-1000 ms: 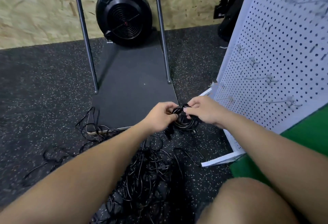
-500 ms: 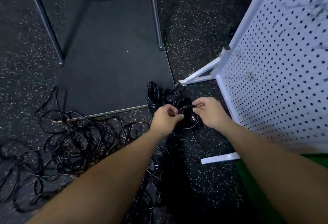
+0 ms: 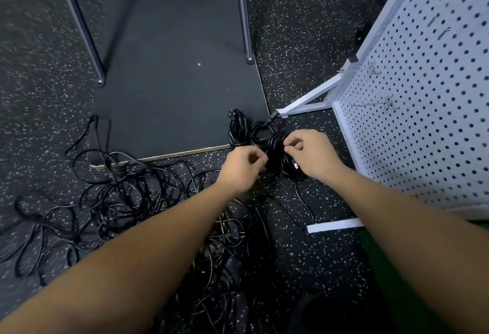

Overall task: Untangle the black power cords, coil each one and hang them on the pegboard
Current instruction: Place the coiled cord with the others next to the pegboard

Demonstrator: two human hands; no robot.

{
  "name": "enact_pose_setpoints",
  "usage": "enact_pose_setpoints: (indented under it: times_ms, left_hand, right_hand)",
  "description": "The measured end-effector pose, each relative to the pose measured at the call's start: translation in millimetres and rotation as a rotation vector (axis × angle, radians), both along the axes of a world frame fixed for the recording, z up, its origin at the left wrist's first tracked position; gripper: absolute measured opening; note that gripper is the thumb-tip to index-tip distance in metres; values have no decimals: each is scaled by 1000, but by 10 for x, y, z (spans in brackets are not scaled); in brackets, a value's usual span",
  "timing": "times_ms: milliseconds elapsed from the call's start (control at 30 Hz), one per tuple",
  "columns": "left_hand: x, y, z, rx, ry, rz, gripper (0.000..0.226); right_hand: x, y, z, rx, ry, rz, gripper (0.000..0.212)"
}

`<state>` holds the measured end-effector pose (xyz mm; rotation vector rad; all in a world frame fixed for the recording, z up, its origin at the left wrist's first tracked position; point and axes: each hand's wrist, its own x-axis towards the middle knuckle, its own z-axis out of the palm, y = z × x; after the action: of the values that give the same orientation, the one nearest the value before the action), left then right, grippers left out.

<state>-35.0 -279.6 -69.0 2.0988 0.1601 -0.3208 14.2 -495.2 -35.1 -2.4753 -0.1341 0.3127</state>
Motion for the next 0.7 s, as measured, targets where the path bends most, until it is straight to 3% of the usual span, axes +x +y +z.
enact_pose_setpoints:
  times_ms: [300, 467, 567, 700]
  left_hand:
    - [-758, 1248, 462, 124, -87, 130, 13]
    - [-1131, 1694, 323, 175, 10, 163, 13]
    - [-1276, 1772, 222, 205, 58, 145, 17]
    - [-1373, 1807, 165, 182, 91, 110, 26]
  right_hand:
    - [-702, 1156, 300, 176, 176, 293, 11]
    - [-961, 1697, 149, 110, 298, 366, 51]
    - [-1031, 1915, 17, 152, 465, 322, 68]
    - [-1079, 2081, -8, 321, 534, 185, 48]
